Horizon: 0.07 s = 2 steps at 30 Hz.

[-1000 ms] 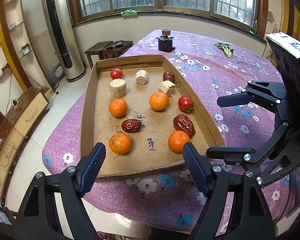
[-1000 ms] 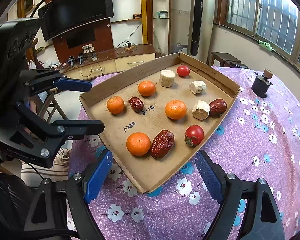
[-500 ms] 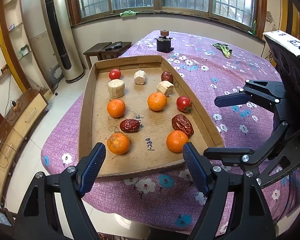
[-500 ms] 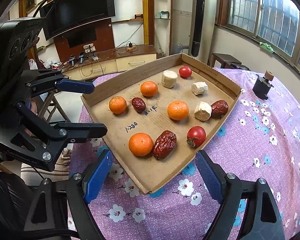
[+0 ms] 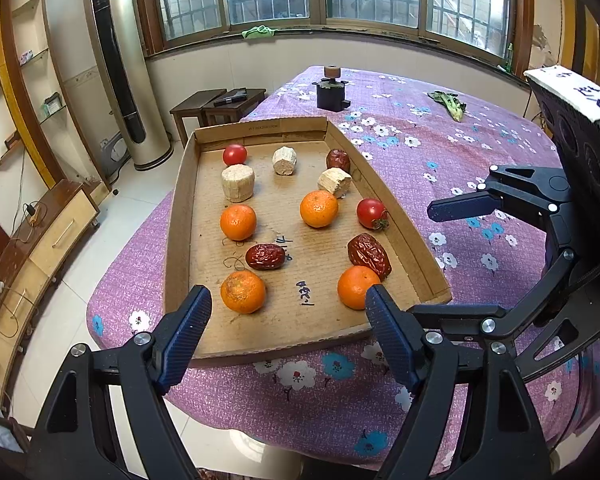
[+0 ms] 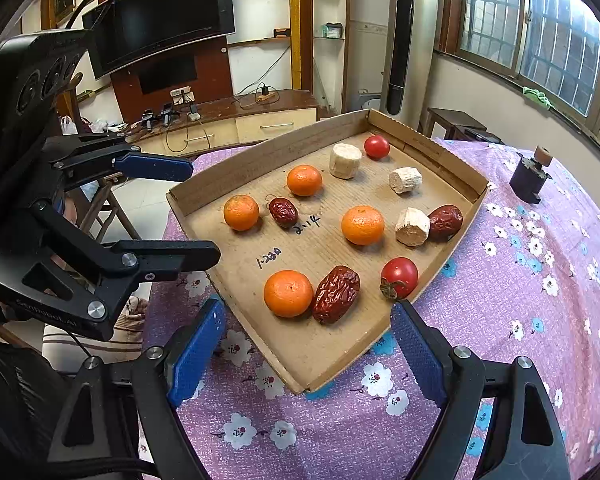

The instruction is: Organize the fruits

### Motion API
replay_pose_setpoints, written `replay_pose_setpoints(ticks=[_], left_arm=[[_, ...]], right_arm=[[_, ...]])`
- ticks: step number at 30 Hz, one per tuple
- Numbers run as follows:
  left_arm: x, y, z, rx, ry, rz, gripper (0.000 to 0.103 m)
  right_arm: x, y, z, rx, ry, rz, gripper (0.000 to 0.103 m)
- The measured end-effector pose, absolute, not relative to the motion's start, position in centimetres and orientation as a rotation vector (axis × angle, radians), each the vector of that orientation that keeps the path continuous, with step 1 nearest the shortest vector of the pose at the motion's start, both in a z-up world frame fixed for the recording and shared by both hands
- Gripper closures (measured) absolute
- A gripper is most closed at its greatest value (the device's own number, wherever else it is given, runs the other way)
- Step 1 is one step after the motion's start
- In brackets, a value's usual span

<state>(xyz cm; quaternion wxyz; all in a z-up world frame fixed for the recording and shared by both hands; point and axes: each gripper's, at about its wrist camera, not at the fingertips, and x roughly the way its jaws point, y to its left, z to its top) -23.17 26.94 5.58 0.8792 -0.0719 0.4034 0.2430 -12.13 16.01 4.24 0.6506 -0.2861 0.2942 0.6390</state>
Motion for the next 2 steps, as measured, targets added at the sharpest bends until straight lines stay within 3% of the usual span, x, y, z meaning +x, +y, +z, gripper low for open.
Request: replay_pose_setpoints(ticks=[2], left_arm=[[-23.26,26.97,5.62,-0.157,0.84,0.507,0.023]], right_arm=[[-12.18,16.0,4.16,-0.648,0.672,1.453,0.017]])
